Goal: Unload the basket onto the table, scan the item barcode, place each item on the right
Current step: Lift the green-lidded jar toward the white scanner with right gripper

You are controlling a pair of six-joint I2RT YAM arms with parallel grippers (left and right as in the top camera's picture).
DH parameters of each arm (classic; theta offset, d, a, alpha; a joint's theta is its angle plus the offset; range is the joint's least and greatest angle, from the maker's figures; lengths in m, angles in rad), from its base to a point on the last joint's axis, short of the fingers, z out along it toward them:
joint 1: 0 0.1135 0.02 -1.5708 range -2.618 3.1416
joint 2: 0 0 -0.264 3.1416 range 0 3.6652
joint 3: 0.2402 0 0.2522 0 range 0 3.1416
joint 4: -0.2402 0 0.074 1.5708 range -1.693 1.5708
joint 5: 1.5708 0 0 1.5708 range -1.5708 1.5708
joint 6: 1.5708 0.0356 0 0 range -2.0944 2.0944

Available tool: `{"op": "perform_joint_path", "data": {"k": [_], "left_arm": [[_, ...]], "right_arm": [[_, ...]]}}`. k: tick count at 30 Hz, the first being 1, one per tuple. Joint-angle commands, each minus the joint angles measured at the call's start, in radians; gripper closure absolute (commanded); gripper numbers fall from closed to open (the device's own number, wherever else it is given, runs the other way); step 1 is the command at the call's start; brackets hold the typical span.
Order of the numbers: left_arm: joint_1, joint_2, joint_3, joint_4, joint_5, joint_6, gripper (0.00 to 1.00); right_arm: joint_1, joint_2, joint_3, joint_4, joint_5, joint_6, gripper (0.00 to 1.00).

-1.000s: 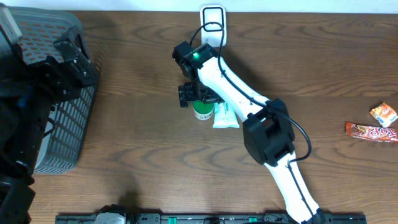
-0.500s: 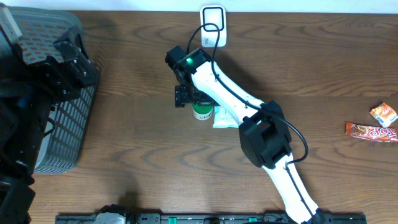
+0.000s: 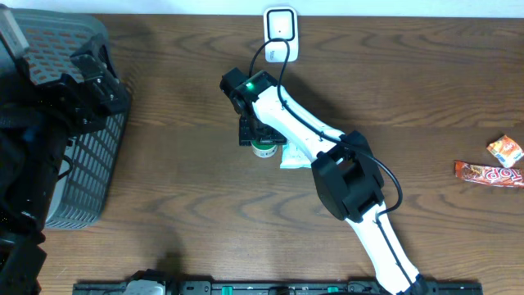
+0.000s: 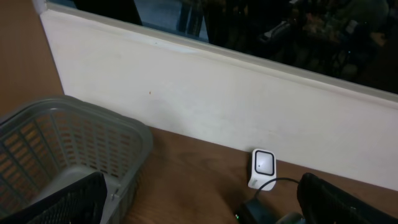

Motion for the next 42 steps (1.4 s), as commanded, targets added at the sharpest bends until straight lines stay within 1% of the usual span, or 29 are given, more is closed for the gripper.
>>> {"op": "perform_joint_path", "data": {"k": [1,2,3,5,6,8,10,12,17,20,28,38,42], "left_arm": [[-0.003,-0.007,-0.003,0.0,-0.009,-0.005,0.02],[-0.003,-0.007,-0.003,0.0,-0.009,-0.005,0.02],[-0.003,-0.007,-0.003,-0.001,-0.009,-0.005,0.02],[-0.003,-0.007,-0.003,-0.001,-0.009,-0.005,0.02],[-0.003,-0.007,-0.003,0.0,-0.009,-0.005,0.02],[-0.003,-0.007,-0.003,-0.001,-0.009,-0.005,0.02],[-0.003,-0.007,-0.003,-0.001,-0.009,-0.005,0.02],[-0.003,-0.007,-0.003,-0.001,-0.009,-0.005,0.02],[-0.003,-0.007,-0.003,-0.001,-0.009,-0.006,0.02],[-0.003,-0.007,-0.003,-0.001,-0.009,-0.006,0.02],[-0.003,-0.007,-0.003,-0.002,-0.009,-0.006,0.02],[-0.003,-0.008,-0.003,-0.002,-0.009,-0.006,0.02],[-0.003,-0.008,-0.003,-0.002,-0.009,-0.006,0.02]], "right_arm": [[-0.003,0.016,-0.008,0.007,0.017,0.003,0.33],[-0.003,0.016,-0.008,0.009,0.017,0.003,0.3],[-0.003,0.016,-0.01,0.013,0.017,0.004,0.23],[-0.003,0.016,-0.026,0.037,0.017,0.004,0.14],[-0.002,0.016,-0.033,0.048,0.017,0.004,0.12],[-0.002,0.016,-0.056,0.076,0.016,0.005,0.12],[-0.002,0.016,-0.08,0.094,0.013,0.008,0.14],[-0.003,0.016,-0.088,0.09,0.012,0.008,0.19],[-0.003,0.016,-0.085,0.067,-0.015,0.008,0.28],[-0.007,0.016,-0.083,0.05,-0.062,0.008,0.37],[-0.04,0.014,-0.069,-0.022,-0.2,0.003,0.43],[-0.148,0.01,-0.044,-0.17,-0.489,-0.011,0.44],[-0.184,0.01,-0.044,-0.195,-0.544,-0.038,0.44]]}}
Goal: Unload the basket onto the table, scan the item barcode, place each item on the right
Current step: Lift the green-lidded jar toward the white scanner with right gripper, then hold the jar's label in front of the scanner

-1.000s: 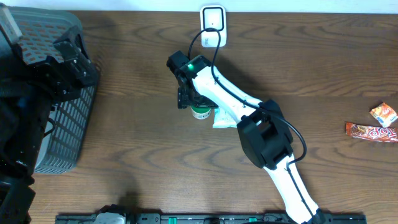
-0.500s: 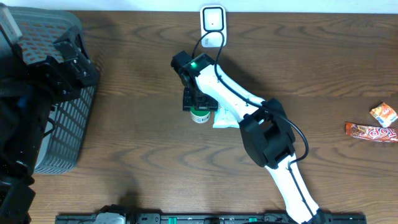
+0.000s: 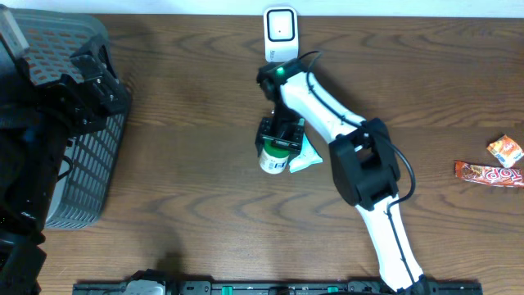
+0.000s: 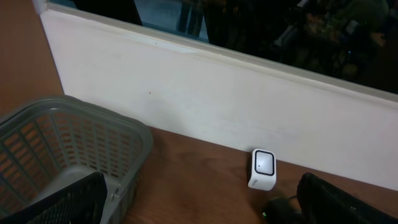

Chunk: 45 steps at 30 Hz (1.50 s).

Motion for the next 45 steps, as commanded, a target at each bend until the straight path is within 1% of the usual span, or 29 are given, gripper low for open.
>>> {"op": "perform_joint_path", "data": {"k": [1,3,6,9,18,26,34,40,45], "left_arm": [[-0.003,-0.007,-0.003,-0.002,-0.009,-0.006,0.02],[-0.003,-0.006,-0.003,-0.002,-0.009,-0.006,0.02],[-0.003,-0.006,-0.003,-0.002,-0.009,-0.006,0.02],[-0.003,-0.006,-0.003,-0.002,-0.009,-0.006,0.02],[-0.003,-0.006,-0.003,-0.002,-0.009,-0.006,0.02],[-0.003,-0.006,-0.003,-0.002,-0.009,-0.006,0.02],[-0.003,-0.006,-0.003,-0.002,-0.009,-0.006,0.02],[-0.003,-0.006,-0.003,-0.002,-0.009,-0.006,0.02],[-0.003,-0.006,-0.003,-0.002,-0.009,-0.006,0.02]], "right_arm": [[-0.03,0.006,0.004,-0.026,-0.123,-0.025,0.44],[-0.04,0.006,0.004,-0.046,-0.154,-0.025,0.46],[-0.047,0.004,0.004,-0.066,-0.217,-0.056,0.54],[-0.047,0.002,0.004,-0.072,-0.28,-0.089,0.53],[-0.032,0.0,0.004,-0.076,-0.291,-0.088,0.48],[-0.018,-0.018,0.005,-0.077,-0.294,-0.088,0.48],[0.0,-0.106,0.005,-0.077,-0.293,-0.088,0.46],[0.036,-0.165,0.005,-0.085,-0.293,-0.088,0.46],[0.075,-0.171,0.005,-0.106,-0.293,-0.089,0.46]]}}
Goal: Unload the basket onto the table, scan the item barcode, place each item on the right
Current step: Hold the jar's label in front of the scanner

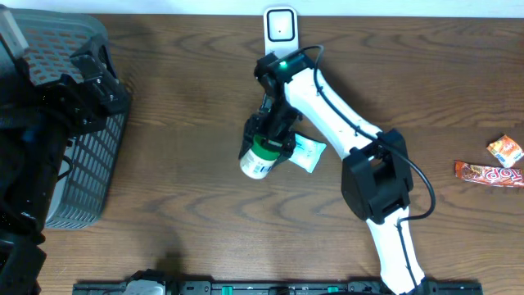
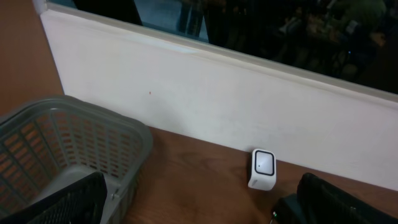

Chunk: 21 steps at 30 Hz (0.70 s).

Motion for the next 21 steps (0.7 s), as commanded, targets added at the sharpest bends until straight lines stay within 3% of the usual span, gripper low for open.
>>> {"op": "perform_joint_path", "data": {"k": [1,11,21], "left_arm": [[-0.003,-0.006,-0.003,-0.002,-0.009,-0.006,0.02],[-0.003,-0.006,-0.003,-0.002,-0.009,-0.006,0.02],[-0.003,-0.006,-0.003,-0.002,-0.009,-0.006,0.02]], "right_arm": [[0.032,-0.028,0.005,-0.011,-0.031,-0.013,0.46],[0.037,-0.028,0.005,-0.011,0.003,-0.012,0.47],[0.029,-0.04,0.005,0.005,0.222,-0.012,0.47]]}}
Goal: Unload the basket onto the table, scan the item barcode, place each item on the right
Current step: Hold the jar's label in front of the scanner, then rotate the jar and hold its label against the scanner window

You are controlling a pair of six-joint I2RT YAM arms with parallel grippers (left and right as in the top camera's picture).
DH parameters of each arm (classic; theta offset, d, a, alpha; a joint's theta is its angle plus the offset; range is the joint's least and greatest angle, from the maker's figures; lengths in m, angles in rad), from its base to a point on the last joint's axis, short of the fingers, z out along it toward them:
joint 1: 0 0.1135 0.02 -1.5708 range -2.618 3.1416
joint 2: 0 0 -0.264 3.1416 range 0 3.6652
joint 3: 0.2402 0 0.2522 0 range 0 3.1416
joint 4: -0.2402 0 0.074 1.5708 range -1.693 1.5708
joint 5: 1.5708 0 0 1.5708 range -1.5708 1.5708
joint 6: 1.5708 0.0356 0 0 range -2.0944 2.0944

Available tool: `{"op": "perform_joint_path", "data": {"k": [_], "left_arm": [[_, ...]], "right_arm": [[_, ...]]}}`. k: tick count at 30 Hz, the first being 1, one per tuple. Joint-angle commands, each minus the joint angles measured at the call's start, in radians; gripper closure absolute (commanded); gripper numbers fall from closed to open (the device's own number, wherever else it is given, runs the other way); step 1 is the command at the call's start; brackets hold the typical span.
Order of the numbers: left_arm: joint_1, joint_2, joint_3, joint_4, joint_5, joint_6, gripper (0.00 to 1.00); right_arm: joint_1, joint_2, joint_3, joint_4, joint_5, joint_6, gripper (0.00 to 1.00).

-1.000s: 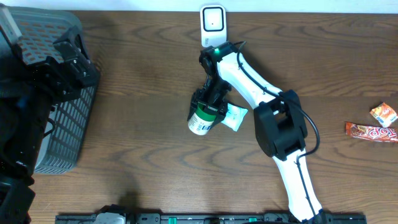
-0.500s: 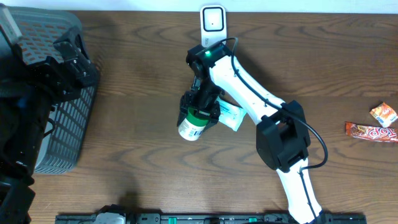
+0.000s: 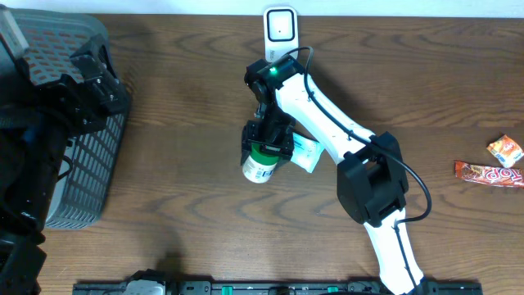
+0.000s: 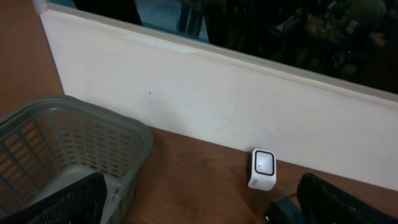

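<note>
A white cup with a green band hangs from my right gripper, which is shut on its upper end near the table's middle. The white barcode scanner stands at the far edge, straight behind the cup, and also shows in the left wrist view as the scanner. My left gripper hovers over the grey basket at the left. Its dark fingers stand wide apart, open and empty.
A white and teal packet lies just right of the held cup. An orange sweet packet and a red bar lie at the right edge. A pale wall runs behind the scanner.
My right wrist has shifted slightly to the left. The cup in it now points more straight toward the table's front instead of slanting to the left. The left arm has not moved.
My right gripper was down on the cup beside the white packet, left of centre. Then it was a little further right and nearer the scanner, with the cup in it. Later the cup slanted to the left; now it hangs straighter. The left arm stayed over the basket.
</note>
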Motion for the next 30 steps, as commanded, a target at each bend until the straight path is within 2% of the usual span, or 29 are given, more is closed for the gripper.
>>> {"op": "perform_joint_path", "data": {"k": [1,9,23,30], "left_arm": [[-0.003,-0.006,-0.003,-0.002,-0.009,-0.006,0.02],[-0.003,-0.006,-0.003,-0.002,-0.009,-0.006,0.02],[-0.003,-0.006,-0.003,-0.002,-0.009,-0.006,0.02],[-0.003,-0.006,-0.003,-0.003,-0.009,-0.006,0.02]], "right_arm": [[-0.013,-0.047,0.005,0.013,0.113,-0.012,0.47],[-0.018,-0.107,0.006,0.092,0.192,-0.027,0.48],[0.031,-0.132,-0.004,0.256,0.642,-0.006,0.49],[0.084,-0.132,-0.007,0.341,0.831,-0.004,0.53]]}}
